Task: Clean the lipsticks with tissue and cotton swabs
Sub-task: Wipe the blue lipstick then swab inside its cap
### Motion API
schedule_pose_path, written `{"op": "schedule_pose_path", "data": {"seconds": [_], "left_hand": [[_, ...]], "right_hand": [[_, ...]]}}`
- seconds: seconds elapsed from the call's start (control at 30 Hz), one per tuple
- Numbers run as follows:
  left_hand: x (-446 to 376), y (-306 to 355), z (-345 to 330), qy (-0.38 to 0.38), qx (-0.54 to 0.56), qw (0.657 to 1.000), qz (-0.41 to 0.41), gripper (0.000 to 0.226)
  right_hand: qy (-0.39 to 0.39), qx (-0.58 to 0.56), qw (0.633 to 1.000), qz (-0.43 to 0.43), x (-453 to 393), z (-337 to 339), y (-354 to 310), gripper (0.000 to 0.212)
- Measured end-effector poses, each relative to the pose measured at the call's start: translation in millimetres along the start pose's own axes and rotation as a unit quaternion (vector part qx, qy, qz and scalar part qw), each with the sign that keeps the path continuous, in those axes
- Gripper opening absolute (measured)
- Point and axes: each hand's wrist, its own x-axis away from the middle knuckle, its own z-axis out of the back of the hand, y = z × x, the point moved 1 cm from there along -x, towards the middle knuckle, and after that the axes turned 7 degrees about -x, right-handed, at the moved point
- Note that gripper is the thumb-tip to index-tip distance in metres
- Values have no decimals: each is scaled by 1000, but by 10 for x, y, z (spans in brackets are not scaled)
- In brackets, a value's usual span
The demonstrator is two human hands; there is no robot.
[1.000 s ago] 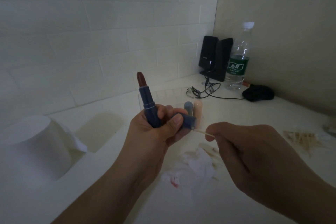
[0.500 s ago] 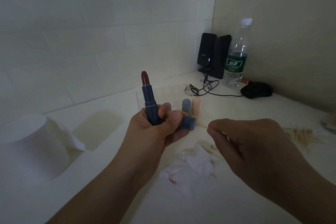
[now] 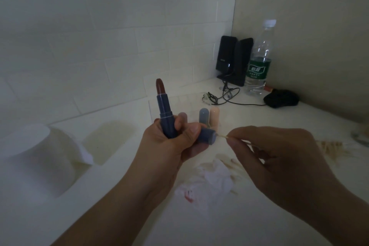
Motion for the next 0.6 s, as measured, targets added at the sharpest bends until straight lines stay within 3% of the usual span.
{"op": "schedule_pose_path", "data": {"seconds": [0.07,0.2,0.37,0.6], "left_hand": [[4,10,4,-1,-5,1000,-2,21],[18,15,4,3,-10,1000,-4,22],[41,19,-43,-6,-21,1000,-19,24],[31,14,-20,1,-40,999,-28,24]], "right_hand": [[-6,17,1000,-1,-6,-9,0,20],[-26,43,999,11,-3,-43,-50,11],[-57,-11,998,11,17,-39,-75,23],[12,22,1000,4,-5,-50,-65,12]]}}
